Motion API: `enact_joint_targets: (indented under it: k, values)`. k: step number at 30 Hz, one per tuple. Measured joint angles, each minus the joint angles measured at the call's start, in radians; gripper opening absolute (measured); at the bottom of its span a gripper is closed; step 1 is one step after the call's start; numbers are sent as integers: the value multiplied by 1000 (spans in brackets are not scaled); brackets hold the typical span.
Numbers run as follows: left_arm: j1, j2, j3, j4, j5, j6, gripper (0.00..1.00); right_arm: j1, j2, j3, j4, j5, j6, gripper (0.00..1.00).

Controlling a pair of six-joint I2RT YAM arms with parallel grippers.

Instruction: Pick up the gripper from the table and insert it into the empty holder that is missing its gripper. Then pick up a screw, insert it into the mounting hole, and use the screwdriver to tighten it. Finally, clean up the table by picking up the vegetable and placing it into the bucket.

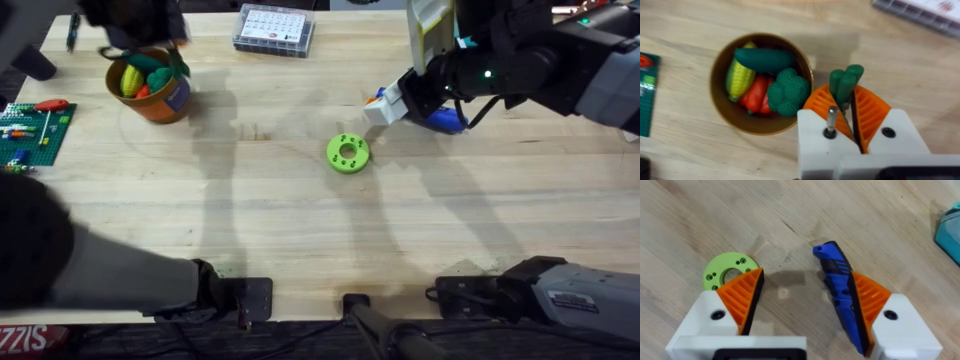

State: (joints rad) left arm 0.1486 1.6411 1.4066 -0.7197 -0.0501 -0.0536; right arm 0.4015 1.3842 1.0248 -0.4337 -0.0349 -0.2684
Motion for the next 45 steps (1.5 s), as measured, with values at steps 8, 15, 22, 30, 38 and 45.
enact_joint_targets:
  k: [8, 15, 22, 30, 38, 45]
  values:
    - [0, 54, -21, -55, 3, 0, 27, 0, 1, 0, -12, 0, 0, 976]
    - [8, -7, -21, -107, -24, 0, 27, 0, 1, 0, -12, 0, 0, 976]
    - [83, -54, -21, -133, -109, -43, 27, 0, 1, 0, -12, 0, 0, 976]
    - [256, -41, -21, -50, -118, -162, 27, 0, 1, 0, -12, 1, 0, 976]
    - [278, 83, -20, 46, -31, -193, 27, 0, 1, 0, -12, 1, 0, 976]
    - [283, 118, -20, 77, 13, -218, 28, 0, 1, 0, -12, 1, 0, 976]
